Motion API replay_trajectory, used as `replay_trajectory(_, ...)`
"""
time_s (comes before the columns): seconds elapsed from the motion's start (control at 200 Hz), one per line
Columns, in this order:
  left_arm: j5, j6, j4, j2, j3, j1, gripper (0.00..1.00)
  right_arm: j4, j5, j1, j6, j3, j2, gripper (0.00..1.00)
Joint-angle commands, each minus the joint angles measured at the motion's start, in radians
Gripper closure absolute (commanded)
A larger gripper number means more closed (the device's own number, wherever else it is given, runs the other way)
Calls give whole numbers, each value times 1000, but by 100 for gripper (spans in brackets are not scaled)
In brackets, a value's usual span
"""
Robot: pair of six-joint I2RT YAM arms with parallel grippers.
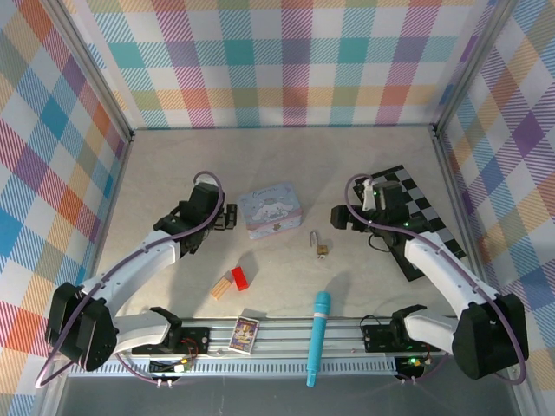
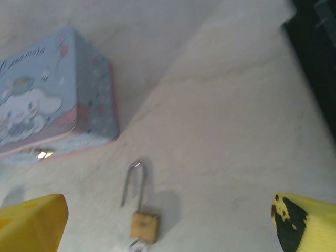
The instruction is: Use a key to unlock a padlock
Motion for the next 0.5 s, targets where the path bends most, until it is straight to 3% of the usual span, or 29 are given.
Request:
replay_trajectory(0.0, -137, 92, 125, -16, -29, 55, 0, 105, 100, -37, -138, -27, -32, 1)
replay_trajectory(0.31, -57, 163, 509, 37, -246, 229, 0, 570, 339, -51, -332, -243, 50, 1)
replay_trajectory(0.495, 137, 134, 868, 121, -400, 356, 0, 821, 279, -143, -303, -345, 141, 1)
